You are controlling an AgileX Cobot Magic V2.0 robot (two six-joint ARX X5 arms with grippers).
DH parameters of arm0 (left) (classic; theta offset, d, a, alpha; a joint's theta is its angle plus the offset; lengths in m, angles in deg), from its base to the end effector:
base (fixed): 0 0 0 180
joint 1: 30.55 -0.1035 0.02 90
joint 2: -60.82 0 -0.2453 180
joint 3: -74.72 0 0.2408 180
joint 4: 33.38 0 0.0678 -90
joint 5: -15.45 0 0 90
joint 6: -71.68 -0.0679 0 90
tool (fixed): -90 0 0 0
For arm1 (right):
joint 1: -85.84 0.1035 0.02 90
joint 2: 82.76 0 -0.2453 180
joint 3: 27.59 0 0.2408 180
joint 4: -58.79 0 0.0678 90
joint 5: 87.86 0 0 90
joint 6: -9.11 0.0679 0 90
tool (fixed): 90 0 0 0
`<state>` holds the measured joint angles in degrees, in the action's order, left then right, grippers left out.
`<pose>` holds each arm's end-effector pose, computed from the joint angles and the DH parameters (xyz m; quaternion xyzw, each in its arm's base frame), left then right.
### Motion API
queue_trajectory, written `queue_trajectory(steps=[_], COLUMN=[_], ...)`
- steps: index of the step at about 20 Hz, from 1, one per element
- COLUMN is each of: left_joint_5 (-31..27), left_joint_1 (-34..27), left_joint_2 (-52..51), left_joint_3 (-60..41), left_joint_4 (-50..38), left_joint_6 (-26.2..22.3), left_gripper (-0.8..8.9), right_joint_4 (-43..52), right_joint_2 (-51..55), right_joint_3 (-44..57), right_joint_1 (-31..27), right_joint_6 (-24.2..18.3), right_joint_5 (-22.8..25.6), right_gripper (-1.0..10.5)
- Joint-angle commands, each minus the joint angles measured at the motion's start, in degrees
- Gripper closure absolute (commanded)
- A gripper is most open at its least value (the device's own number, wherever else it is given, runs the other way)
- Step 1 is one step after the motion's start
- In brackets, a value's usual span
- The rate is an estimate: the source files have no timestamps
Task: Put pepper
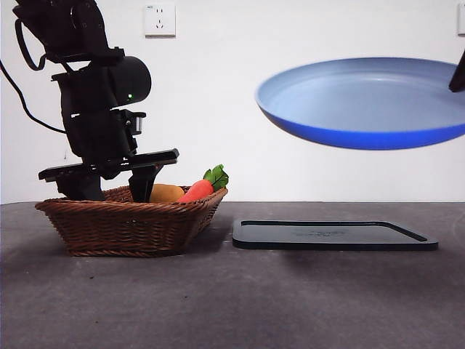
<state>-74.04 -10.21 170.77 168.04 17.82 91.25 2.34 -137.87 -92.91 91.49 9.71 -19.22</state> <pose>0.3614 -0.1346 0.1395 -0.0440 0.5672 -0.0546 0.8206 0.2039 0.0450 0.2528 0.0583 0.3901 0.2127 0.8940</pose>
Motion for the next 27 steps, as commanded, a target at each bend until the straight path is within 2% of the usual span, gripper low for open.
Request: queue_trajectory(steps=[1,2,6,15,20,23,27], left_joint_5=[-0.37,-0.33,0.00,1.38,1.53,4.79,15.41], left_joint_1=[0.31,0.31,0.31,0.31,0.31,0.33,1.14], left_joint_2=[1.53,1.53,1.53,0.72,-3.56,-7.54,-14.10], left_joint_3=[1.18,1.18,1.18,1.20,1.36,1.42,1.44], left_joint_4=[0.57,0.66,1.01,0.52,0.37,-0.02,-0.68], left_joint_6=[0.74,1.51,1.73,4.28,4.68,4.68,4.61], left_gripper=[5.71,5.78,7.10,7.43,7.43,7.43,7.43], right_joint_4=[0.61,0.61,0.61,0.70,1.03,1.25,1.70], right_joint_2=[-0.33,-0.33,-0.33,-0.33,-0.37,-0.55,-4.26], right_joint_3=[-0.83,-0.83,-0.83,-0.83,-0.83,-0.83,-0.83], right_joint_1=[0.04,0.04,0.04,0.04,0.04,0.04,0.04], right_joint_6=[-0.09,-0.09,-0.09,-0.26,-0.26,-0.02,2.56], right_joint_5=[-1.01,-1.01,-0.98,-0.85,-0.85,-0.83,-0.90], right_gripper=[9.4,9.4,9.4,9.4,9.4,9.4,9.4])
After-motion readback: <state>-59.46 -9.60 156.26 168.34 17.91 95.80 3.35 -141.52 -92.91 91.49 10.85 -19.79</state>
